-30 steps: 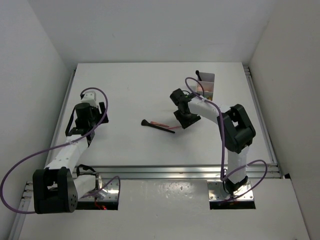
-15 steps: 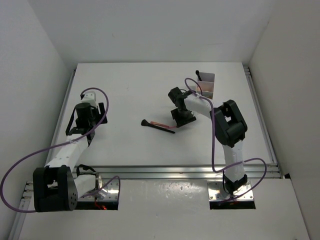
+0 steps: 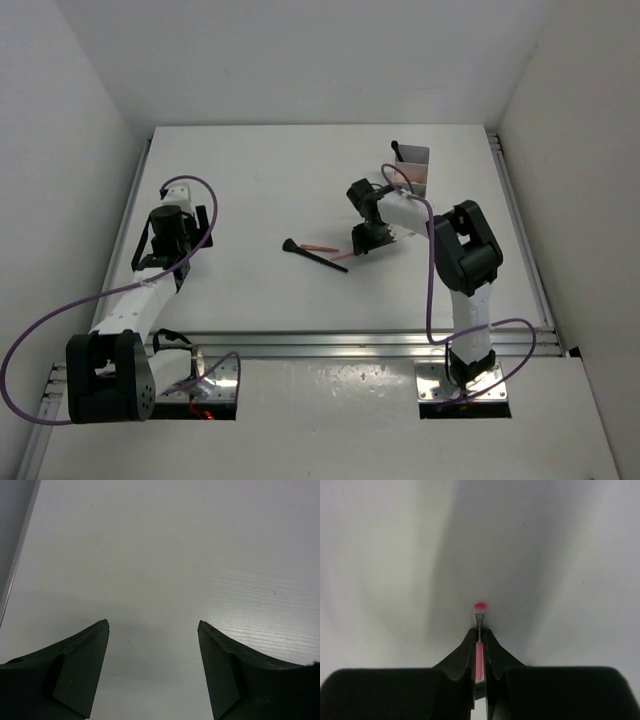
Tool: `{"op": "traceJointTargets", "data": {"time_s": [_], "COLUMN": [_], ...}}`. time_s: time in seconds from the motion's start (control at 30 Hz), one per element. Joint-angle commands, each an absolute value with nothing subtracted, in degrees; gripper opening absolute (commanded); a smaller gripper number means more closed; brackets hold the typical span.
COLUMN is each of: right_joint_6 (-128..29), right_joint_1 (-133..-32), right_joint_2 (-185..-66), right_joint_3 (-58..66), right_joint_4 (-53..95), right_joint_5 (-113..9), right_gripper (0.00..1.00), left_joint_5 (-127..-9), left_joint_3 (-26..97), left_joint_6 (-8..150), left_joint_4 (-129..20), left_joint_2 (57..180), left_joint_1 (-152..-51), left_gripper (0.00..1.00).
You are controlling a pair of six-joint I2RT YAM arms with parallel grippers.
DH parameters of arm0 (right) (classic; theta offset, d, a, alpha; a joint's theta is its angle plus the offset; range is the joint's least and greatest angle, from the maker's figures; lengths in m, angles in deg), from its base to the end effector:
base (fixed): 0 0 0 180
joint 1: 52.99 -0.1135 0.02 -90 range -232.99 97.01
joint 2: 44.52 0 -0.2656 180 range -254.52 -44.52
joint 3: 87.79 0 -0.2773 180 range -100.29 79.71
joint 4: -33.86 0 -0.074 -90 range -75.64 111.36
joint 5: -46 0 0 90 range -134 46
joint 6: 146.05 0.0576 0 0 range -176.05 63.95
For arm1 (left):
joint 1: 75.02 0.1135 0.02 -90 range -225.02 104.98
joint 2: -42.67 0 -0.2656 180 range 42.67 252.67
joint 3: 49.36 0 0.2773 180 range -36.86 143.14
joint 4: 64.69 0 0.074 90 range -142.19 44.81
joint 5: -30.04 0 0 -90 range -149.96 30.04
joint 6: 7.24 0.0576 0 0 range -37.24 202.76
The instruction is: Organize the makeup
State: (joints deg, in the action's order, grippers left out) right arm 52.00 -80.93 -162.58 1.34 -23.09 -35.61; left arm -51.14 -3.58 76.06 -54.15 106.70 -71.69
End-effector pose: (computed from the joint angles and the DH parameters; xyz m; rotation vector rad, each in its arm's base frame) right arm 0.3617 0.1823 0.0909 1.9179 2.2639 0.0593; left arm 0.2808 0.0252 0.2024 -0.2746 2.0508 0.1234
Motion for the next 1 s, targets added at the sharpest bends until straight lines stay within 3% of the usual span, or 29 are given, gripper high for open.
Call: {"op": "traceJointTargets", "data": {"time_s": [0.0,0.1,0.33,0.47,0.6,0.7,0.97], "right_joint_6": [51.79,49.6,36.0,23.42,-2.88,-12.49,-22.3], "right_joint_1": [-78.57,-76.82,-73.03,-71.54,-71.01,-71.09,-71.1], "right_joint_2": [-162.39,-160.46,-154.39,-148.86,-145.96,-143.5,-137.78], "right_joint_3": [5.61,7.72,15.36,21.95,27.14,29.17,33.91], "right_joint_4": [-25.14,-25.13,-23.56,-10.17,3.66,9.98,17.48], "right_joint_5": [-31.96,-29.59,-21.77,-22.2,-25.7,-28.35,-32.56], "right_gripper": [0.05,0.0,0.0,0.0,0.0,0.0,0.0], "left_joint_5": [-49.85,-49.85,-49.85,-49.85,-50.38,-50.91,-52.75], "left_joint_3": [-2.49,-3.02,-3.55,-3.55,-3.03,-3.02,-3.02], "left_joint_6": [76.08,76.08,76.08,76.08,76.08,76.69,77.22], "left_joint_4": [-55.8,-55.8,-56.85,-56.85,-56.85,-57.38,-59.22], "left_joint_2": [106.13,106.13,106.13,106.73,107.27,107.79,108.41], "left_joint_1": [-72.12,-72.12,-72.12,-72.12,-72.12,-72.12,-72.12], "left_gripper": [0.77,0.77,0.77,0.77,0.77,0.77,0.77]}}
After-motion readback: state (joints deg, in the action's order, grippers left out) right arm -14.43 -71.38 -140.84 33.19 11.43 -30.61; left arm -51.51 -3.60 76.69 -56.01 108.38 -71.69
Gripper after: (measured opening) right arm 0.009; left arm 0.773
